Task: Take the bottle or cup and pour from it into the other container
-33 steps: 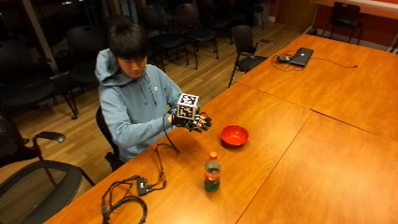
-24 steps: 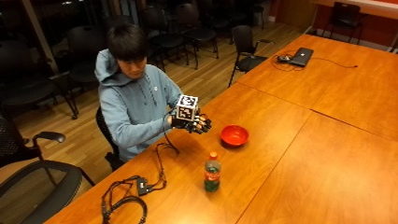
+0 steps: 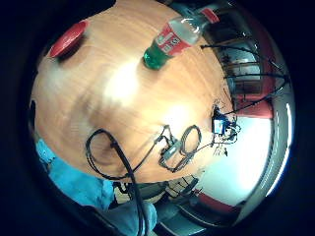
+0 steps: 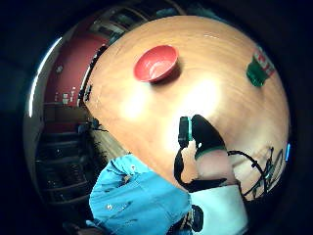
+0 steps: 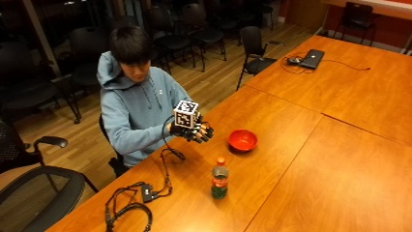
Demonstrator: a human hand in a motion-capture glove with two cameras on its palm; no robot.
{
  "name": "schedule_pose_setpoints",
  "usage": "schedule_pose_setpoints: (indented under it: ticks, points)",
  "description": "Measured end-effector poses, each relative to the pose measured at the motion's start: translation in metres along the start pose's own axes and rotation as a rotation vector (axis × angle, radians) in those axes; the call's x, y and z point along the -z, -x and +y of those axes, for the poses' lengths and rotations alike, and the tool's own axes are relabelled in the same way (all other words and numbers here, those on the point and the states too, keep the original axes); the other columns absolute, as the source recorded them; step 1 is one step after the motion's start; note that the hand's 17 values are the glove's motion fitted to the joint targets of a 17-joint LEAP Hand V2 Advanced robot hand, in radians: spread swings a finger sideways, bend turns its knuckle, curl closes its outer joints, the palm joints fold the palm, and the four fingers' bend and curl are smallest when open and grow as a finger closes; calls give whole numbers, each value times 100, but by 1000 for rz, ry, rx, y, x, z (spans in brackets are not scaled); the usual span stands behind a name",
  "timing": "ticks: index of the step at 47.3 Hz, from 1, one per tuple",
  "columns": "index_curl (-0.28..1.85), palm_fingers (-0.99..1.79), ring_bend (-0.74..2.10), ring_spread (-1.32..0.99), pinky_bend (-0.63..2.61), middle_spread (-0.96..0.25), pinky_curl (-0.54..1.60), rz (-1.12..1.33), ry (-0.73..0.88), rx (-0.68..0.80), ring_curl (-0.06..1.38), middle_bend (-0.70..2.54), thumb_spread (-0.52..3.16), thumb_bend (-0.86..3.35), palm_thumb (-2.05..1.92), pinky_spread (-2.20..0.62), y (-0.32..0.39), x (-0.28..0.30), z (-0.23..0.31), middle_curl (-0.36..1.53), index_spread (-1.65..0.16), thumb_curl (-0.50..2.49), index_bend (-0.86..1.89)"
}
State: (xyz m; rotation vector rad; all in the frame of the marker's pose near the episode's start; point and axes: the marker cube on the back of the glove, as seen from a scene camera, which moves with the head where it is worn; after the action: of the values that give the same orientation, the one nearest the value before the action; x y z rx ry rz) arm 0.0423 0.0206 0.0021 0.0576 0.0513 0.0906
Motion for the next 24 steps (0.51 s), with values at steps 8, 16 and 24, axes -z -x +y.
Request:
schedule_pose_setpoints:
  ticks: [8, 16, 24]
  points:
    - [23, 17, 35, 13, 54, 1, 21, -13, -17, -45, 21, 19, 104, 6, 67, 22, -29, 12, 6, 24, -34, 37, 16]
    - [25, 16, 36, 14, 54, 1, 22, 7, -16, -82, 23, 19, 105, 1, 69, 22, -57, 11, 16, 26, -35, 39, 16]
    - [26, 14, 35, 14, 56, 2, 23, -25, -47, -141, 24, 18, 105, -2, 69, 22, -96, 16, 23, 26, -35, 41, 16]
